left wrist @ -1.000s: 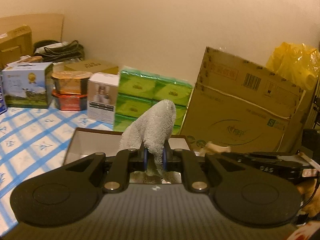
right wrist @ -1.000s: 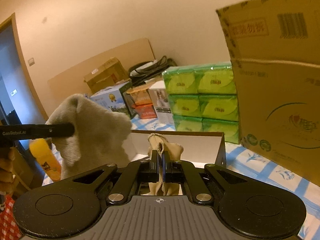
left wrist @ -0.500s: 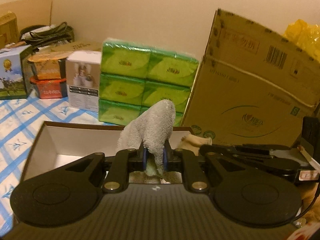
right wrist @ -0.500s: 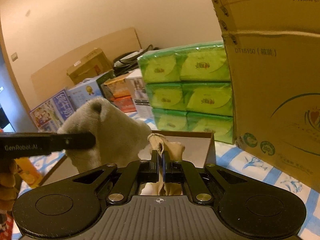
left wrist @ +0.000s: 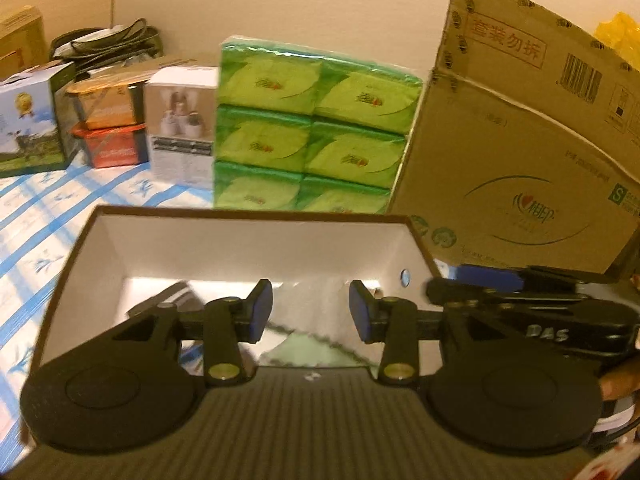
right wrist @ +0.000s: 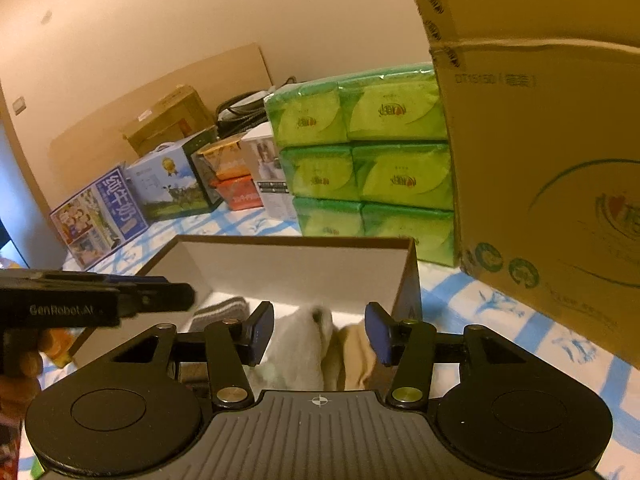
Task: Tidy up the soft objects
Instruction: 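Open both tools to drop the sock and cloth into the brown box, then move both tools back toward the white cloth and the printed card strip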
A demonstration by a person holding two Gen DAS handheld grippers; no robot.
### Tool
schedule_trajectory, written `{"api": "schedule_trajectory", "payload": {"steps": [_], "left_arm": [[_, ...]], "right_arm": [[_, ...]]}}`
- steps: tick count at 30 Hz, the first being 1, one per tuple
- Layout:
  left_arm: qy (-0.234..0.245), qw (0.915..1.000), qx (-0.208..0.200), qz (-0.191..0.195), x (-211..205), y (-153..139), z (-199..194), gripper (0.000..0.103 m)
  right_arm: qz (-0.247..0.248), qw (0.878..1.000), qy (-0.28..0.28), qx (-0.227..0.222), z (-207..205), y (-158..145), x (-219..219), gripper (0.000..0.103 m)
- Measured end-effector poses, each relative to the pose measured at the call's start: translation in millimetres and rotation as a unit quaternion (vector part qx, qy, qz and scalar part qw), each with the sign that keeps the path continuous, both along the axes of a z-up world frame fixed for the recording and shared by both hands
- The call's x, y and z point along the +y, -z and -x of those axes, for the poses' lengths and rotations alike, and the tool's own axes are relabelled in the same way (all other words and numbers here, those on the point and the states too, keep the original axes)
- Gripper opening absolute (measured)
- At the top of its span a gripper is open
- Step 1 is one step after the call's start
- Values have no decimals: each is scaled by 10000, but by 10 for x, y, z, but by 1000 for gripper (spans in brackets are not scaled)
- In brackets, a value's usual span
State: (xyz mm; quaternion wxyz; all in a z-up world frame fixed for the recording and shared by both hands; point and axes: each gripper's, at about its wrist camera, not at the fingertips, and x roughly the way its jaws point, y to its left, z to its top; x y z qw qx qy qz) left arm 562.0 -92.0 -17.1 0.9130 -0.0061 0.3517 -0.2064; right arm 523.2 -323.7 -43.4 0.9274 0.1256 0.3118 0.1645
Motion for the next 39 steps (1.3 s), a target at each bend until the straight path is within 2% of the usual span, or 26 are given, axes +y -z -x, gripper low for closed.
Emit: {"api": "schedule_trajectory", "payload": {"steps": [4,9,20,24,30,39], "left_arm": [[-147,9999,1,-44,195,-80,193,38],[-368,9993,-3,79,452,-265,533,38],[-818,9960,-285,199,843,-760,1644,40],[-934,9950,-347,100,894,-855,2087,40],[-987,9943,-350,179,864,-921,2702,41],[-1100,9933,-263,247,672,-893,3346,41]], "right_arm": [[-208,9998,70,-6,297,-89,-116,51],[-294,9994,149,-47,687,-246,-181,51],[-556,9982,208,-123,1695,-611,-260,51],[-575,9981,198,-123,2050,-714,-255,51],[-584,9980,207,-135,2511,-799,-256,53],[-561,9983,141,45,3021,-742,-293,54]]}}
